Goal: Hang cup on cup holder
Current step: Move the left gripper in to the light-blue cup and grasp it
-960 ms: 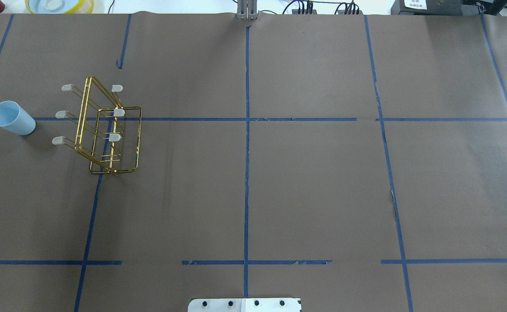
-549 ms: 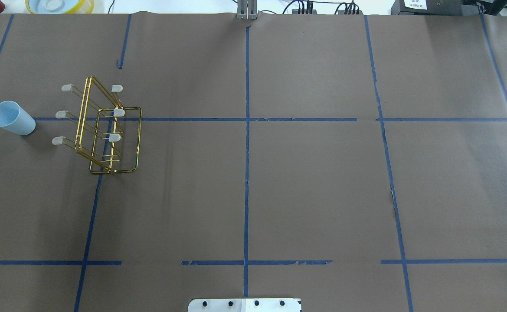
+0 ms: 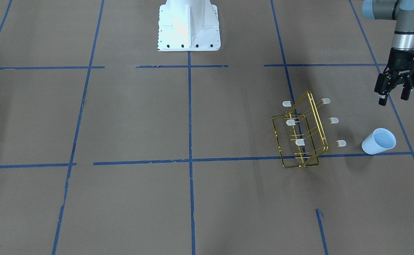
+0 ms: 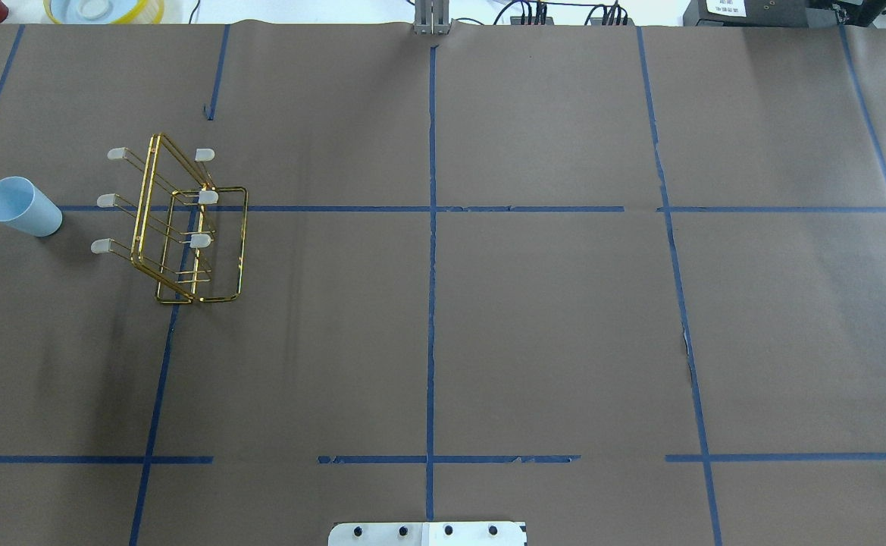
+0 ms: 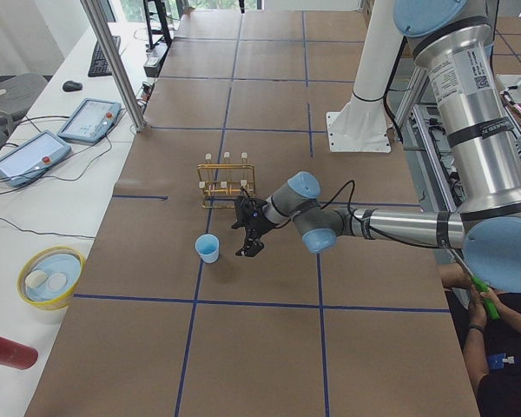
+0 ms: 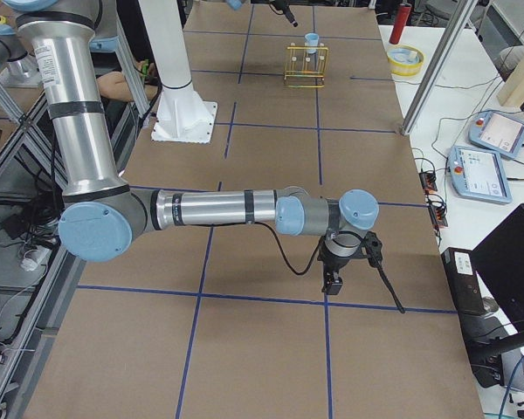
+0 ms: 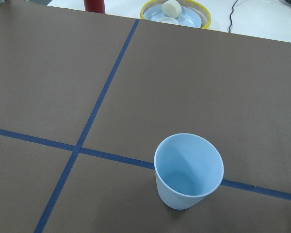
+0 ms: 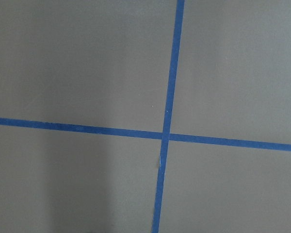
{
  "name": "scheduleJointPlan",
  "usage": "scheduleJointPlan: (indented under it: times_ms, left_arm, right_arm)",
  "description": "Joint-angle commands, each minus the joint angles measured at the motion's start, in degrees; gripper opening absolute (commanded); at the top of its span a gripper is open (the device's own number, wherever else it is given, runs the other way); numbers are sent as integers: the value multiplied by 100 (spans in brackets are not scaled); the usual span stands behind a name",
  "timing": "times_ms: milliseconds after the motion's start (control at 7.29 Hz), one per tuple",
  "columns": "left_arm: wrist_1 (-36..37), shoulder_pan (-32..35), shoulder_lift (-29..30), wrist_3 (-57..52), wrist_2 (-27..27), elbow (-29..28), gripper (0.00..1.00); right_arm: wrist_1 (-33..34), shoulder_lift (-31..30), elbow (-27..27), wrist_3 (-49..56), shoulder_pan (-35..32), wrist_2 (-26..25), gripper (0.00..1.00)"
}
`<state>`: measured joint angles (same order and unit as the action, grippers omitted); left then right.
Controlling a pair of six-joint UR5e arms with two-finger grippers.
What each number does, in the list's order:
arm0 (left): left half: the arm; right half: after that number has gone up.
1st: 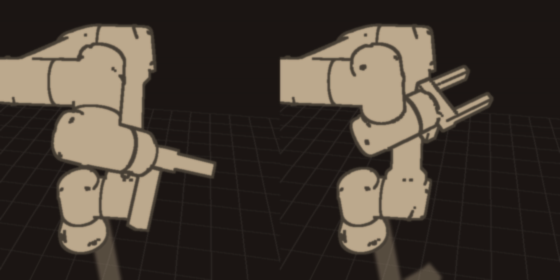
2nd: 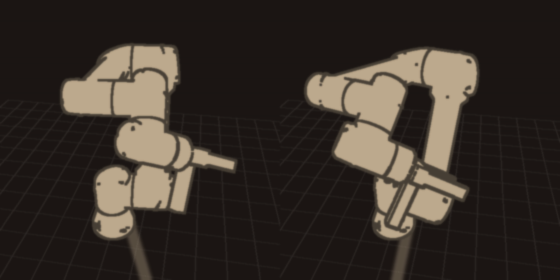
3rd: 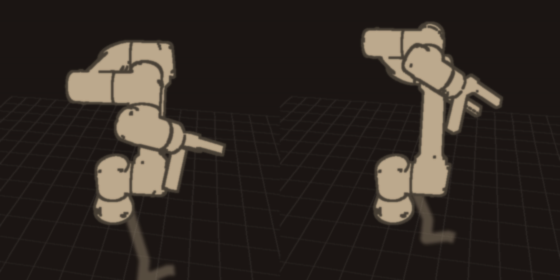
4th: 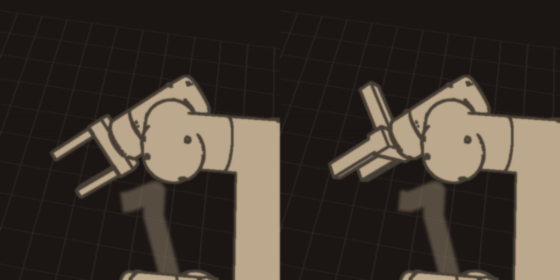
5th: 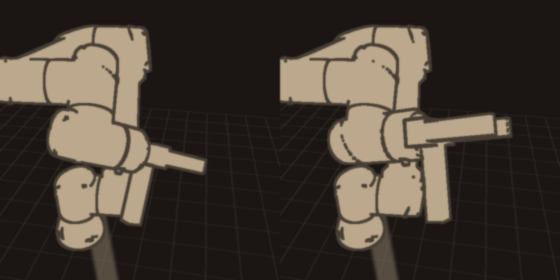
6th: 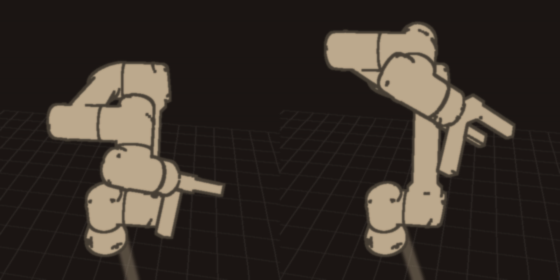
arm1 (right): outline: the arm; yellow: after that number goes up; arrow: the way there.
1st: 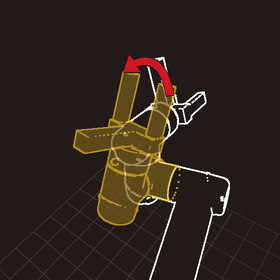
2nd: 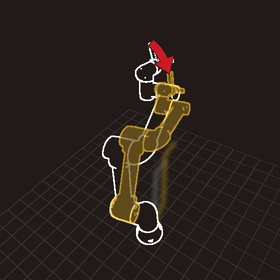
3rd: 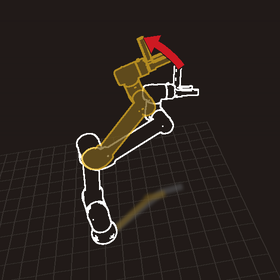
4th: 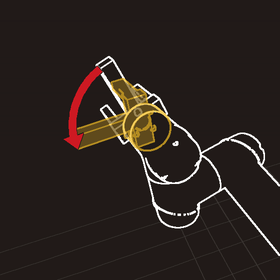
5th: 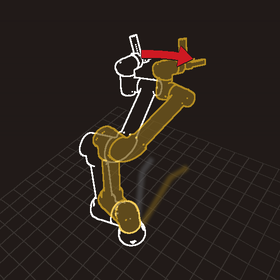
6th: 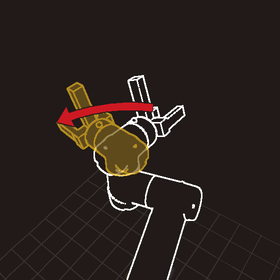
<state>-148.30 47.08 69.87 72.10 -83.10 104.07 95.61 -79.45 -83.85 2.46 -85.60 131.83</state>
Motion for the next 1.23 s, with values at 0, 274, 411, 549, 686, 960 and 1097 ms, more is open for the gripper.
scheduleJointPlan:
  times_ms: [0, 274, 411, 549, 686, 960, 1097]
  left_arm:
    - [-129, -382, 149, 452, 800, -229, 100]
    - [-103, -908, 185, 690, 1783, -334, 100]
    - [-77, -1146, 229, 700, 2241, -387, 100]
    - [28, -1262, 325, 700, 2480, -466, 100]
    - [116, -1428, 378, 700, 2804, -493, 100]
    - [117, -1535, 877, 787, 3104, -1114, 100]
    - [126, -1553, 1001, 883, 3185, -1309, 100]
  right_arm:
    - [-8, 0, 0, 0, 9, 0, 100]
    - [-8, 0, 0, 0, 9, 0, 100]
    - [-8, 0, 0, 0, 0, 0, 100]
    - [-8, 0, 0, 0, 0, 0, 100]
    - [-8, 0, 0, 0, 0, 0, 100]
    - [-8, 0, 0, 0, 0, 0, 100]
    - [-8, 0, 0, 0, 0, 0, 100]
